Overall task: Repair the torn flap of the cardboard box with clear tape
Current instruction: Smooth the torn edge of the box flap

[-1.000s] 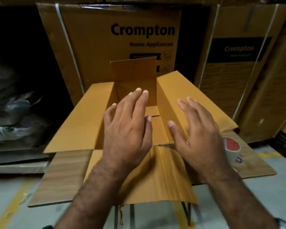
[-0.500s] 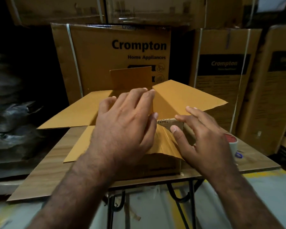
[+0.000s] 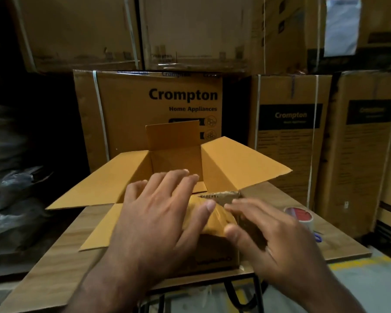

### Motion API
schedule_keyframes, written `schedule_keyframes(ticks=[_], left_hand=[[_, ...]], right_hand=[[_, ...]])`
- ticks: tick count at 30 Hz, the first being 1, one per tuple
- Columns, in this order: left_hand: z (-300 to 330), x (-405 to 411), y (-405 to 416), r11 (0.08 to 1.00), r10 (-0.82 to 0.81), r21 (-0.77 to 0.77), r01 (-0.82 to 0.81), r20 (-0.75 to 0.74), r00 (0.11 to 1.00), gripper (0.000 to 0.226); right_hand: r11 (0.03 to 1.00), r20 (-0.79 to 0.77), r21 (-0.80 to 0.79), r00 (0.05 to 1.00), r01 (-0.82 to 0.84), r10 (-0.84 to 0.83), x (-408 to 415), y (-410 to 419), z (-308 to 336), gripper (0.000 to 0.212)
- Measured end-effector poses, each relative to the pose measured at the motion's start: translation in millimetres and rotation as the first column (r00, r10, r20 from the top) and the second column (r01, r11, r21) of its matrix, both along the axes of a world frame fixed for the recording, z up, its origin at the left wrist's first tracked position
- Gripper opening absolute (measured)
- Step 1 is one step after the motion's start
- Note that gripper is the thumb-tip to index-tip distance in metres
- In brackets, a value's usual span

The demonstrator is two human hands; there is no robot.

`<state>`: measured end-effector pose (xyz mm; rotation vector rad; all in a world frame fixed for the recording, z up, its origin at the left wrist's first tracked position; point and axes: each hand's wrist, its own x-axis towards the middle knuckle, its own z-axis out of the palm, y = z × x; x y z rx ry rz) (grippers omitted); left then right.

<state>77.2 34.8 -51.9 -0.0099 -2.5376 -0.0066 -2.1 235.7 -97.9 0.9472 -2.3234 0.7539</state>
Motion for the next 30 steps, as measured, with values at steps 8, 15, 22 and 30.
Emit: schedule_keyframes(ticks=[8,15,22,30], left_hand=[[-9.2,4.5,-6.6,0.993,-0.029,-0.116,0.023,-0.049,0.998,0.07],[-14.6,24.0,-11.8,0.985,-0.098,-0.16,0.065,-0.207,0.973,0.053],[-8.4,-1.3,-29.0,0.99,-0.074,-0.142,0.005,-0.485,0.872,0.043],[4.5,-28.8,-61.4,0.972,-0.109,-0.235,-0.005,-0.47,0.876,0.071]], right_hand=[[0.989,-0.135,0.111,0.987,0.099,-0.084,-1.7,-1.5,-7.1,0.055],[0.994,-0.147,-0.031,0.984,0.1,-0.104,9.6,-2.6,-7.4,0.034],[0.962,-0.174,-0.264,0.977,0.072,-0.121,6.7,-21.3,23.5,0.036],[0.932,0.026,-0.361,0.999,0.029,-0.021,-18.9,-24.2,35.4,0.034]])
